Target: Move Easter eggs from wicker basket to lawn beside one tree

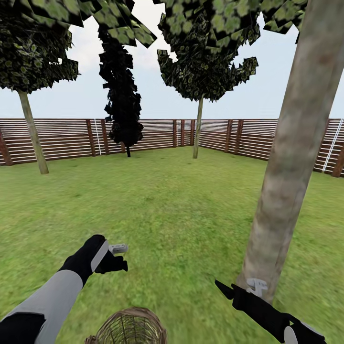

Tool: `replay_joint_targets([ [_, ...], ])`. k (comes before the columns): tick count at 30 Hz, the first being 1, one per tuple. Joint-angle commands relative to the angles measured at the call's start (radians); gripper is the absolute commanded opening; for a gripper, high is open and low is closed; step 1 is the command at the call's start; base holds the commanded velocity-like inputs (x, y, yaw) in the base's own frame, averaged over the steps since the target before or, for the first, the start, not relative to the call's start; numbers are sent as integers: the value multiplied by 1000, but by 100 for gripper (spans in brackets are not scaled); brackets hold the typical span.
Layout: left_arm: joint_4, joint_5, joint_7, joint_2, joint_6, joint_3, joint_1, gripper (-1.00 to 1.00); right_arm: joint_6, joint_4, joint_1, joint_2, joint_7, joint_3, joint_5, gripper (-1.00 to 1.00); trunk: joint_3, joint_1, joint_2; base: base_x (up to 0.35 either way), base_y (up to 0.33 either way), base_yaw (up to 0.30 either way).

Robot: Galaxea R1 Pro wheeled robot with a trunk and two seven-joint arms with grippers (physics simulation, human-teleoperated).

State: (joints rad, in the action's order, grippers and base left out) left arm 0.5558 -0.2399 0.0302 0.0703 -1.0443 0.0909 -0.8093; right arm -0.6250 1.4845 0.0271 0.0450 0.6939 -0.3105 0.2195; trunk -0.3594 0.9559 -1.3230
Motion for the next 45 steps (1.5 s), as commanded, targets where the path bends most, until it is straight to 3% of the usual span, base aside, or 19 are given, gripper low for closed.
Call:
replay_joint_targets([
  [1, 1, -7, 4, 1, -3, 7, -1, 100, -7, 0, 1, 1, 3, -2, 4, 100, -4, 4, -8, 0, 0, 0],
  [45, -20, -7, 16, -4, -3, 7, -8, 100, -7, 0, 1, 1, 3, -2, 4, 100, -142, 173, -316, 0, 0, 0],
])
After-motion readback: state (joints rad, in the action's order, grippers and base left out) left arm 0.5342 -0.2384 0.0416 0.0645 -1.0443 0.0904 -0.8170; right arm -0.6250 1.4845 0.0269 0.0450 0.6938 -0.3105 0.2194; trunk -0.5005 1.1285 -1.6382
